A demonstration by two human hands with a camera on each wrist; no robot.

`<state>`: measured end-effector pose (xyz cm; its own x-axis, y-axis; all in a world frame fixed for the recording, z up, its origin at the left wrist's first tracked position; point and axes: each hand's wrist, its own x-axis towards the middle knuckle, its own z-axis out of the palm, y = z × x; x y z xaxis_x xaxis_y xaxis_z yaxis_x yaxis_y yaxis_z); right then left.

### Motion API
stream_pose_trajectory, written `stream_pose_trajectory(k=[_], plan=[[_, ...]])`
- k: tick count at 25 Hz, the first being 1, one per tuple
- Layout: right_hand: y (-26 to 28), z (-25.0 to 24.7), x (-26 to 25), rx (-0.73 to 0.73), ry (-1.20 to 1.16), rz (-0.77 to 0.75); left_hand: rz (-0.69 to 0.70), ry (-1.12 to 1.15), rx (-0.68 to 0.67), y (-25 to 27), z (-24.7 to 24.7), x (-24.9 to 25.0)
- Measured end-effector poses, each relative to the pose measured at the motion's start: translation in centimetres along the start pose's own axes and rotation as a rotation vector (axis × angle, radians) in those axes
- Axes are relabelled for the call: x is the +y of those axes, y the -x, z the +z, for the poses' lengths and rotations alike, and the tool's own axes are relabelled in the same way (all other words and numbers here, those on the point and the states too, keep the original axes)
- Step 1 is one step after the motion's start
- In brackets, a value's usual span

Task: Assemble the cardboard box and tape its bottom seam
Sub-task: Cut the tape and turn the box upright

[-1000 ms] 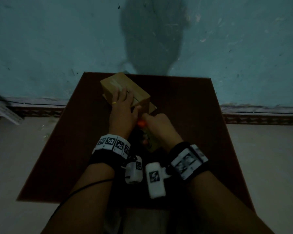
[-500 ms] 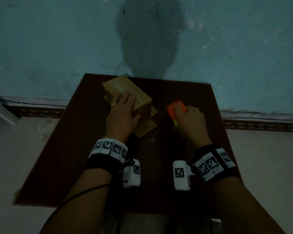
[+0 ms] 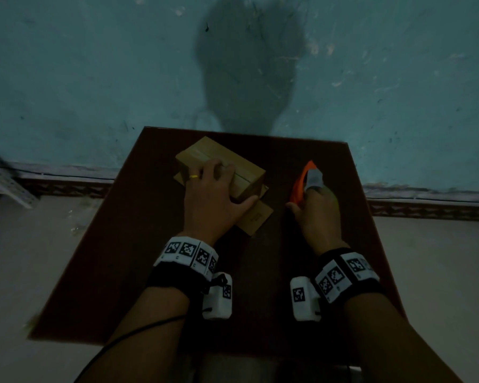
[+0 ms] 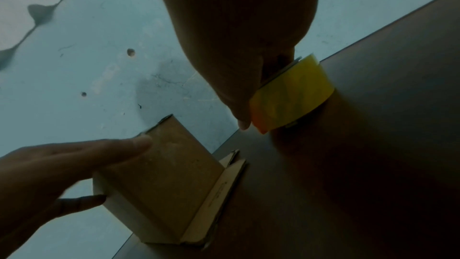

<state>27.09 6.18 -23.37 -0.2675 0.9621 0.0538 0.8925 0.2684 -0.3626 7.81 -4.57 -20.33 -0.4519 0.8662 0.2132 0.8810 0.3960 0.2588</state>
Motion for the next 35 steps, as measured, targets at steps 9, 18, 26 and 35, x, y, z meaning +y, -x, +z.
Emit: stream_pose_trajectory(k=[9,18,26,35], plan=[[2.2,-1.5,-6.0,0.039,-0.538,-0.037,-0.377,0.416,0.286,-0.6,-1.5,-2.4],[3.7,-0.9,-8.1,-0.121,-0.832,0.011,-0.506,0.781,0.061,-1.0,-2.0,-4.9],[2.6,-0.3,-7.7,-0.054,-0.936,0.037,-0.531,0.845,0.176,0.0,-2.7,-4.2],[2.8,-1.0,-7.8,-0.007,-0.821,0.097,-0.677,0.777,0.038,0.3,-1.8,-4.5]])
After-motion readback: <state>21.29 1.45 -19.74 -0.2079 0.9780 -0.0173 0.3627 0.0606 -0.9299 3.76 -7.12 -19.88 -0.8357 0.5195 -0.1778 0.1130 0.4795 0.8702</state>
